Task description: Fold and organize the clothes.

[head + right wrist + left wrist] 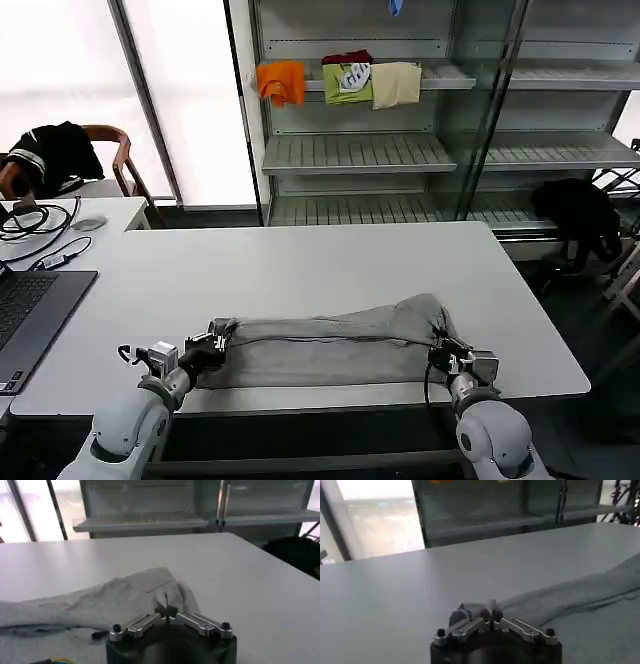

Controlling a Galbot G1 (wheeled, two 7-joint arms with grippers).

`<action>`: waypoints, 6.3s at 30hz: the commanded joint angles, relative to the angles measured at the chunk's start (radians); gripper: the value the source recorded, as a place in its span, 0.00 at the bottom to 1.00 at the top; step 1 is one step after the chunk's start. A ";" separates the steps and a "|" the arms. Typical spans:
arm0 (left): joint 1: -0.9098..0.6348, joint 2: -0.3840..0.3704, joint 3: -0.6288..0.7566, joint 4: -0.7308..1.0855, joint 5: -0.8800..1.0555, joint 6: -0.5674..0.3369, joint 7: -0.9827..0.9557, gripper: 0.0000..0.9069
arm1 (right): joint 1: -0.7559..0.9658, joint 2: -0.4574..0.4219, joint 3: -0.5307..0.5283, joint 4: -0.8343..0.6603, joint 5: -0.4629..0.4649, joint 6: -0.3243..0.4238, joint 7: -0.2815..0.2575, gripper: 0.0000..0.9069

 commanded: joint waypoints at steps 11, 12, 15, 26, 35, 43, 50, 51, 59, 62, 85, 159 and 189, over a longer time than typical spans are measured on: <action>0.012 -0.029 -0.035 -0.199 0.016 0.042 -0.069 1.00 | -0.002 -0.040 0.119 0.195 0.078 -0.021 -0.009 1.00; 0.014 -0.033 -0.041 -0.200 0.015 0.042 -0.073 1.00 | 0.003 -0.044 0.126 0.205 0.088 -0.025 -0.007 1.00; 0.011 -0.073 -0.075 -0.186 0.005 0.042 -0.101 1.00 | 0.024 -0.072 0.159 0.237 0.129 -0.041 -0.004 1.00; 0.027 -0.189 -0.123 -0.080 -0.036 0.042 -0.123 1.00 | 0.017 -0.108 0.184 0.220 0.148 -0.029 0.004 1.00; 0.074 -0.203 -0.123 -0.077 -0.046 0.042 -0.117 1.00 | 0.018 -0.106 0.181 0.224 0.149 -0.029 0.005 1.00; 0.115 -0.212 -0.123 -0.075 -0.037 0.042 -0.100 0.77 | 0.008 -0.102 0.179 0.230 0.148 -0.026 0.008 1.00; 0.129 -0.211 -0.129 -0.057 -0.029 0.041 -0.083 0.04 | 0.005 -0.101 0.181 0.238 0.149 -0.026 0.008 1.00; 0.130 -0.212 -0.130 -0.055 -0.029 0.040 -0.082 0.03 | 0.005 -0.101 0.182 0.239 0.149 -0.026 0.009 1.00; 0.139 -0.213 -0.135 -0.051 -0.034 0.016 -0.070 0.01 | 0.012 -0.102 0.186 0.237 0.156 -0.028 0.012 1.00; 0.135 -0.215 -0.144 -0.043 -0.035 0.002 -0.067 0.01 | 0.015 -0.103 0.187 0.238 0.159 -0.028 0.013 1.00; 0.088 0.211 -0.555 0.082 -0.192 -0.018 -0.056 0.00 | 0.067 -0.100 0.163 0.200 0.166 -0.027 0.017 1.00; -0.063 0.009 0.278 -0.102 0.030 0.043 -0.211 0.73 | -0.101 -0.034 0.193 0.238 0.045 -0.009 0.012 1.00; -0.038 0.073 -0.032 -0.286 -0.559 0.042 -0.364 1.00 | 0.012 -0.043 0.120 0.169 0.051 -0.012 0.024 1.00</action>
